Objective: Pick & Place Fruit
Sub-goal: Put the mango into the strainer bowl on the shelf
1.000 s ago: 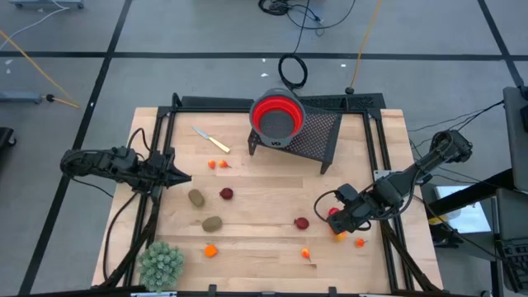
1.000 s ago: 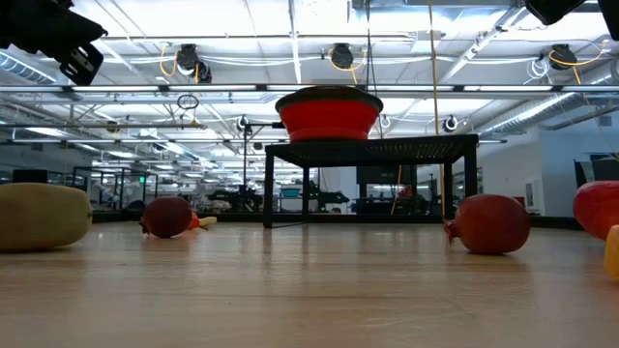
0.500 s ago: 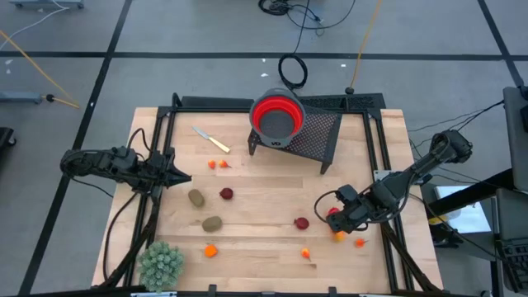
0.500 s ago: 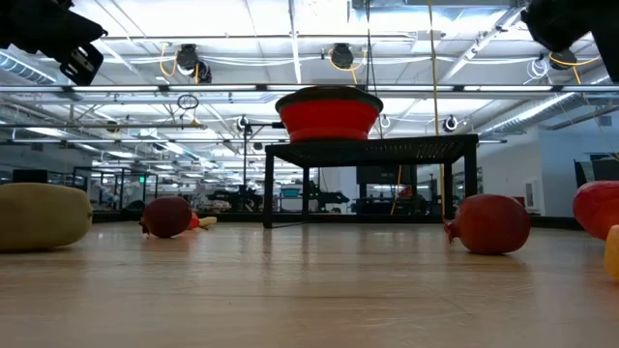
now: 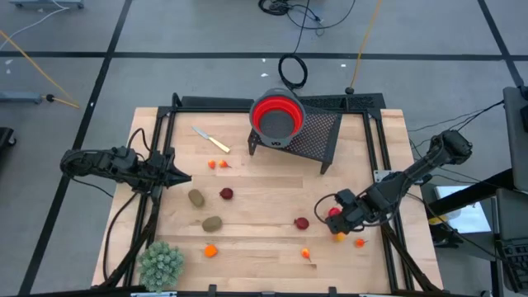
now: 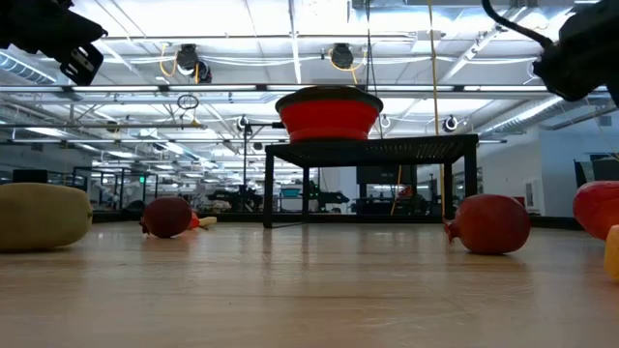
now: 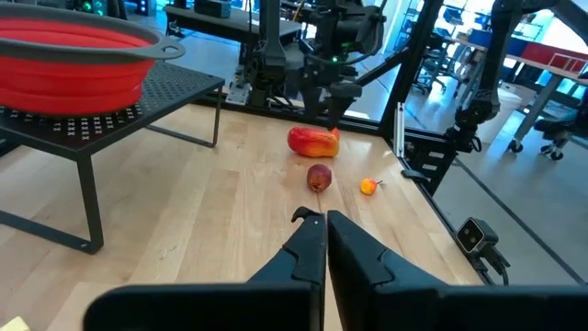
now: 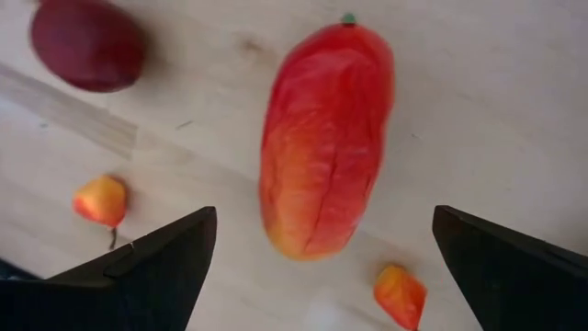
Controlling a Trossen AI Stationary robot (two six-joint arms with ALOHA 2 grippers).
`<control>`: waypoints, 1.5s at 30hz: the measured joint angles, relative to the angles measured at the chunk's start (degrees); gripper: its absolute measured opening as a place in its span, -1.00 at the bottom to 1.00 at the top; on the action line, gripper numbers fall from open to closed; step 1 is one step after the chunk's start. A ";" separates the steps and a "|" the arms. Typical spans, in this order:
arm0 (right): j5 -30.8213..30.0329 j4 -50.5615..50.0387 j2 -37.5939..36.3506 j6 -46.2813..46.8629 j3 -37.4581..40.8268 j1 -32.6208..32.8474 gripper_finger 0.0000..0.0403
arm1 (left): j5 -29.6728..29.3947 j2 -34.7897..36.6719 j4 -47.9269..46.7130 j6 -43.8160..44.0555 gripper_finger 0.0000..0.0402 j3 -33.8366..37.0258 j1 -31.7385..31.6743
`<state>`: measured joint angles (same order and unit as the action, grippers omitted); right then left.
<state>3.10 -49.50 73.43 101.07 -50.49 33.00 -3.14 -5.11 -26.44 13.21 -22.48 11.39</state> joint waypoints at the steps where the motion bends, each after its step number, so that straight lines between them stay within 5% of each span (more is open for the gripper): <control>1: -0.03 0.03 0.00 -0.03 0.19 -0.05 0.96 | 0.00 -0.01 0.00 -0.02 -0.93 0.00 0.00; 20: -4.65 0.35 0.00 -2.16 0.67 -0.05 0.97 | 0.00 0.00 0.00 0.06 -0.94 -0.02 -0.01; 32: -2.83 19.50 0.00 -0.28 13.04 -0.05 0.96 | -0.02 0.00 0.02 0.07 -0.92 -0.02 0.01; 45: -2.81 22.11 -0.11 0.23 15.57 -0.05 0.95 | -0.50 0.01 0.02 0.49 -0.94 -0.02 -0.01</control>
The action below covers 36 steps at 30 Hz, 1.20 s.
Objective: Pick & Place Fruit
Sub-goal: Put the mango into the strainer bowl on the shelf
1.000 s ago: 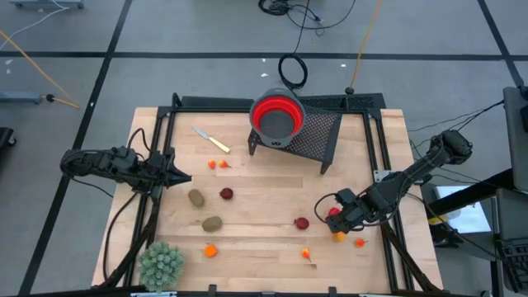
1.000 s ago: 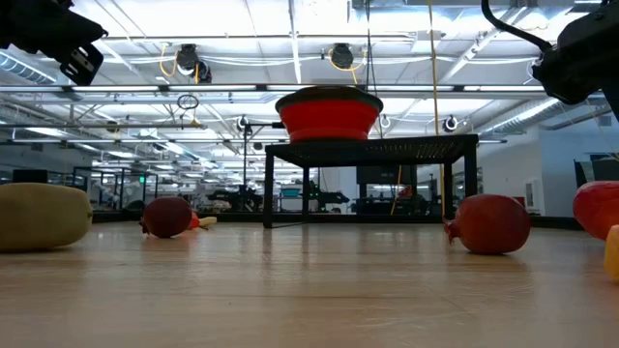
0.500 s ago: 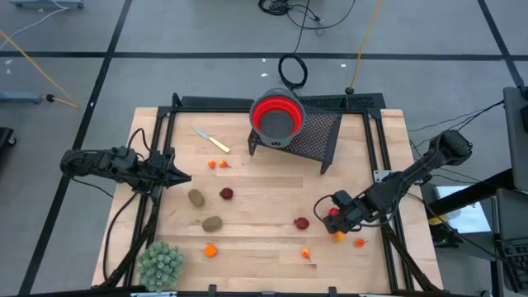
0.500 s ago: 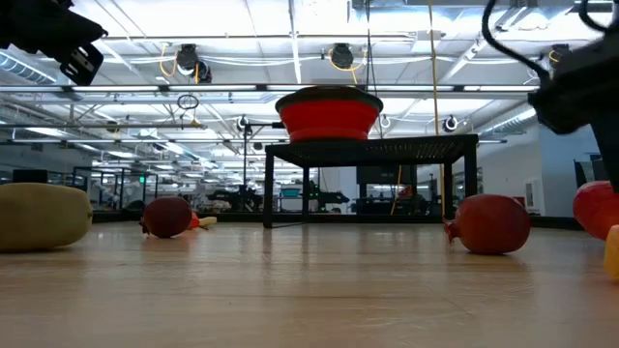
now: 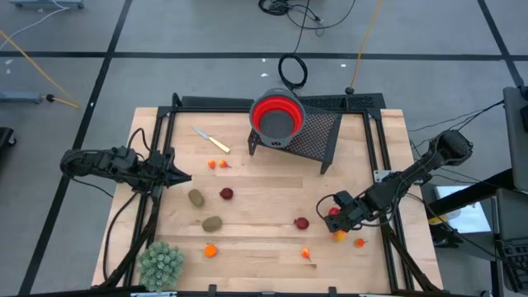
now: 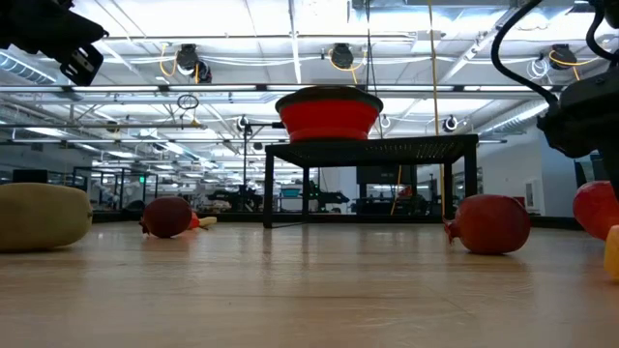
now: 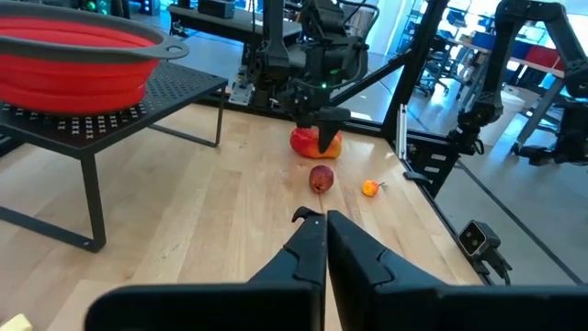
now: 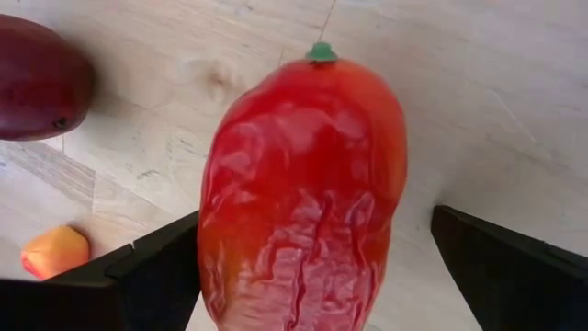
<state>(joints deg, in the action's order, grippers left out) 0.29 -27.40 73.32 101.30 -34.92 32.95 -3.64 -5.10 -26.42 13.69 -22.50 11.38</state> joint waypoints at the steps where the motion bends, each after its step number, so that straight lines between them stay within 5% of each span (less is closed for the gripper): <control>1: 0.00 0.00 0.00 0.00 0.01 0.00 0.95 | 0.00 0.00 0.00 0.00 -0.93 0.00 0.02; 14: 1.12 0.88 0.15 0.61 -0.09 0.00 0.44 | 0.00 -0.02 0.00 -0.28 -0.96 0.00 0.01; 24: 0.89 13.14 -2.78 0.02 -0.98 -0.02 0.04 | 0.02 -0.02 0.09 -0.50 -0.97 0.00 0.00; 36: -20.95 26.78 -10.34 -6.67 -0.96 -0.01 0.07 | 0.09 -0.02 0.02 -0.48 -0.90 0.00 0.00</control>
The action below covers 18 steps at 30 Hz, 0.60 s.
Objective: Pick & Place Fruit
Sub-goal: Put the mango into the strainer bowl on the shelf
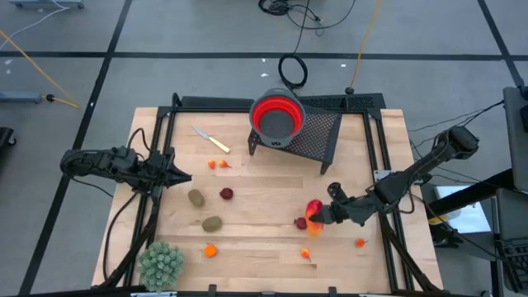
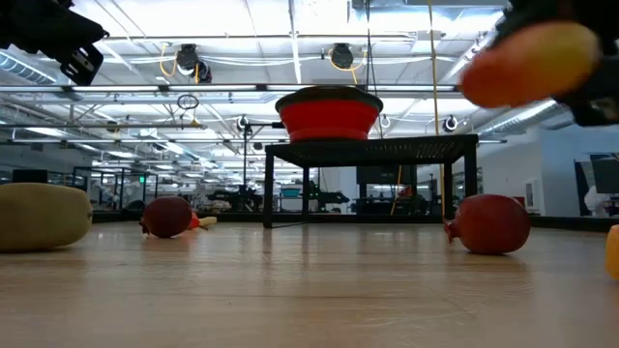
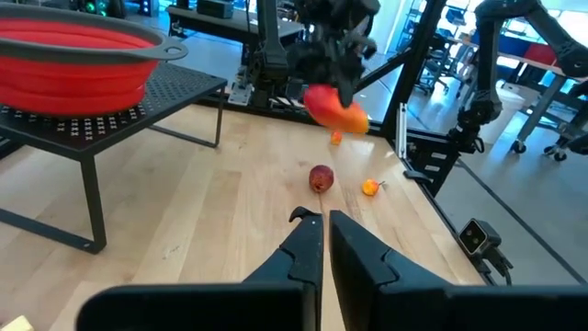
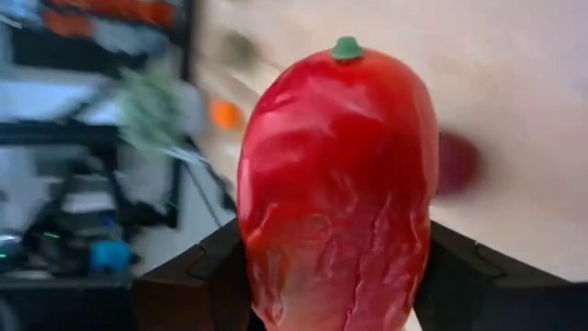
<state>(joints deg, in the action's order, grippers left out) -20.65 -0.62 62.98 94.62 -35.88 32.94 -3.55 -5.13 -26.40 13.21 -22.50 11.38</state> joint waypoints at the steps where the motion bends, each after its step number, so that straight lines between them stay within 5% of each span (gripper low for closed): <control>1: -2.29 1.42 -0.37 -1.59 0.00 0.00 0.06 | 0.00 0.00 0.01 0.00 -0.90 0.00 0.01; 9: -17.25 15.51 -1.35 -16.65 0.00 0.01 0.08 | 0.02 0.00 0.04 0.42 -0.89 0.00 0.01; 18: -24.93 31.01 -1.35 -37.91 0.00 -0.50 0.07 | 0.03 0.00 3.37 2.31 -0.89 0.00 0.00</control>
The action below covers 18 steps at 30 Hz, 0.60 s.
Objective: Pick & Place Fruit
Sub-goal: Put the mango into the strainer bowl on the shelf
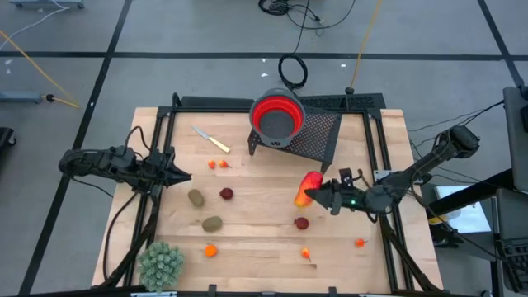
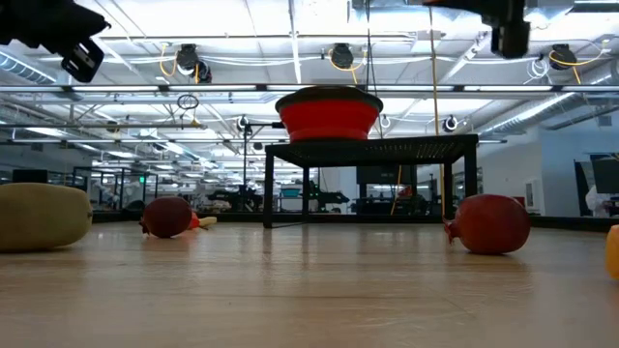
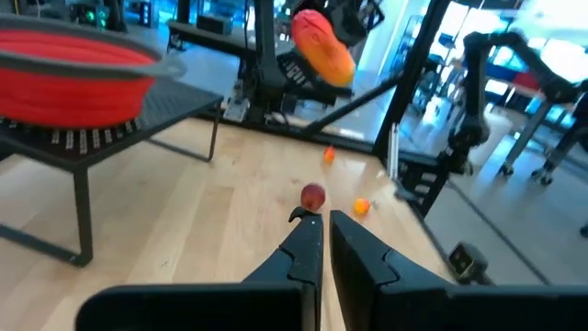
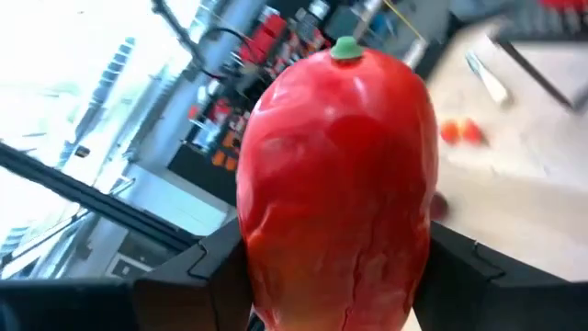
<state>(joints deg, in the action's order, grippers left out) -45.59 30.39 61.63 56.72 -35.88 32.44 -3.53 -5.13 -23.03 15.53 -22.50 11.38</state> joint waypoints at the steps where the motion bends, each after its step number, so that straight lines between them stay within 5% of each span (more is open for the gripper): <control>1: -0.56 1.69 0.00 -3.04 0.00 -0.28 0.08 | 0.02 0.00 0.71 0.05 -0.89 0.00 0.02; 11: -1.04 14.98 0.00 -32.47 0.00 -3.49 0.08 | -0.34 -0.11 9.97 4.42 -0.89 0.00 0.02; 18: -0.98 20.68 0.00 -51.85 0.00 -5.13 0.08 | -6.81 -0.13 13.86 9.27 -0.89 0.00 0.02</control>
<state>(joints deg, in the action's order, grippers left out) -46.57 51.07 61.63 4.86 -35.88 27.31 -10.34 -5.26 -9.17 24.79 -22.50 11.40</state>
